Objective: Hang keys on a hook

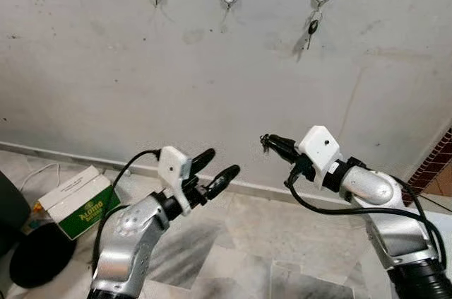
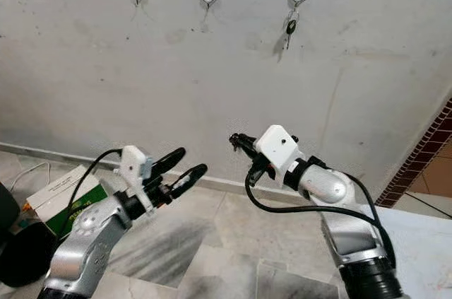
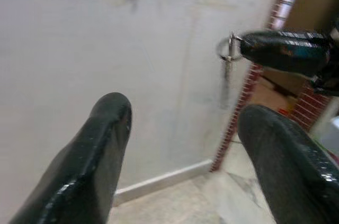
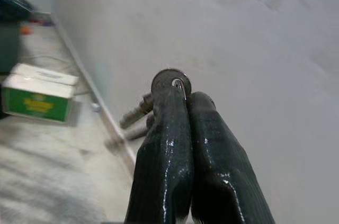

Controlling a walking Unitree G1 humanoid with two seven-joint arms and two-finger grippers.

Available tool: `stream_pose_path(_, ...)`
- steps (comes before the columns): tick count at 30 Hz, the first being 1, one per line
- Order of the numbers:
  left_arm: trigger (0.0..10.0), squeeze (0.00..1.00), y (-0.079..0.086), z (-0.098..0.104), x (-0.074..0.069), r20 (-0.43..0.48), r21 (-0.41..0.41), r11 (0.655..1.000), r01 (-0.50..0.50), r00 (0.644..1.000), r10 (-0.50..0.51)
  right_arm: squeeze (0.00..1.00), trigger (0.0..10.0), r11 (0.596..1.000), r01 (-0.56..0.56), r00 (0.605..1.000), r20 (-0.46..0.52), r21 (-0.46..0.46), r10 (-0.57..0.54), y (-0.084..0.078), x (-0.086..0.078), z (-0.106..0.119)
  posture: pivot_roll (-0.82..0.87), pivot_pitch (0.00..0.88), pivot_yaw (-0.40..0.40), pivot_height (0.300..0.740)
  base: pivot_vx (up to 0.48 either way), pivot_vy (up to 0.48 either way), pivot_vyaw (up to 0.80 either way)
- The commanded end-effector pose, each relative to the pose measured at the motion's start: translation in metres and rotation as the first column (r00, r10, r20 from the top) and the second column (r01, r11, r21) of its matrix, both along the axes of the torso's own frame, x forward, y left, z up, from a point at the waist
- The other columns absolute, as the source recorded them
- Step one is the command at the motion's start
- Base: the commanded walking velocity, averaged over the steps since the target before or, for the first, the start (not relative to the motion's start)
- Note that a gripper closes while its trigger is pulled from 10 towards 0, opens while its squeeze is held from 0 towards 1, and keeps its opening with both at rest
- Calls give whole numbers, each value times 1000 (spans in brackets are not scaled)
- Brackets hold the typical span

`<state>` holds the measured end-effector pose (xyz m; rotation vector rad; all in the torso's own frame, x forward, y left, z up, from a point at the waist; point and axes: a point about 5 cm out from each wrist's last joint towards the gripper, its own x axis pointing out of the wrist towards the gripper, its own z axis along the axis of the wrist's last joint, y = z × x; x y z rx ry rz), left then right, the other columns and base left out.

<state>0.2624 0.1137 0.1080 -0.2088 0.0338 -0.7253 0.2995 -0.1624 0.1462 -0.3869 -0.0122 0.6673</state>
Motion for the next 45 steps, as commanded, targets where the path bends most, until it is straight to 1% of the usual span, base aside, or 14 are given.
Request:
stream_pose_path(1,10000,1000,5,4,1,8,14,999,-31,999,31,0,0,999,34,999,15,10,-34,-3,2,2,-26,0,101,740,0,0,0)
stream_pose_path(3,10000,1000,10,3,-4,-6,35,996,-79,997,79,0,0,990,126,992,2,59,-126,-13,4,-1,-22,0,95,740,0,0,0)
stream_pose_path(5,10000,1000,11,3,-5,-13,35,995,-95,995,95,0,0,986,148,989,-7,80,-148,-15,4,-2,-21,0,95,740,0,0,0)
stream_pose_path(8,10000,1000,13,4,-8,-24,27,994,-103,994,103,0,0,980,169,986,-18,102,-168,-16,3,-3,-20,0,93,740,0,0,0)
stream_pose_path(11,10000,1000,15,2,-10,-33,47,991,-125,991,127,0,0,977,181,983,-24,113,-179,-16,2,-6,-17,0,91,740,0,0,0)
stream_pose_path(18,10000,1000,19,4,-9,-54,60,982,-177,982,180,0,0,966,209,978,-47,155,-204,-14,2,-7,-14,0,92,740,0,0,0)
stream_pose_path(22,10000,1000,21,6,-8,-85,39,977,-209,974,212,0,0,942,244,970,-76,231,-232,-11,0,-6,-16,0,97,740,0,0,0)
stream_pose_path(26,10000,1000,22,6,-9,-99,41,976,-216,971,219,0,0,932,268,963,-82,245,-255,-11,-2,-7,-18,0,100,740,0,0,0)
stream_pose_path(27,10000,675,22,6,-8,-100,43,976,-215,971,219,0,0,925,271,962,-95,265,-255,-9,-2,-8,-18,0,100,740,0,0,0)
stream_pose_path(28,10000,0,21,5,-8,-113,31,978,-206,972,208,0,5412,920,272,962,-108,282,-252,-7,-3,-8,-21,0,99,740,0,0,0)
stream_pose_path(29,10000,0,21,5,-8,-113,31,978,-206,972,208,0,5412,920,272,962,-108,282,-252,-7,-3,-8,-21,0,99,740,0,0,0)
stream_pose_path(30,10000,0,21,6,-7,-114,28,979,-204,972,206,0,10000,918,274,961,-114,288,-251,-5,-4,-8,-21,0,99,740,0,326,0)
stream_pose_path(37,10000,0,18,11,-1,-117,14,980,-201,973,201,0,10000,894,300,953,-143,334,-267,4,-7,-8,-25,0,102,740,0,364,0)
stream_pose_path(45,10000,0,18,12,1,-121,15,982,-189,974,189,0,10000,888,311,949,-152,339,-275,8,-9,-7,-27,0,105,740,0,465,0)
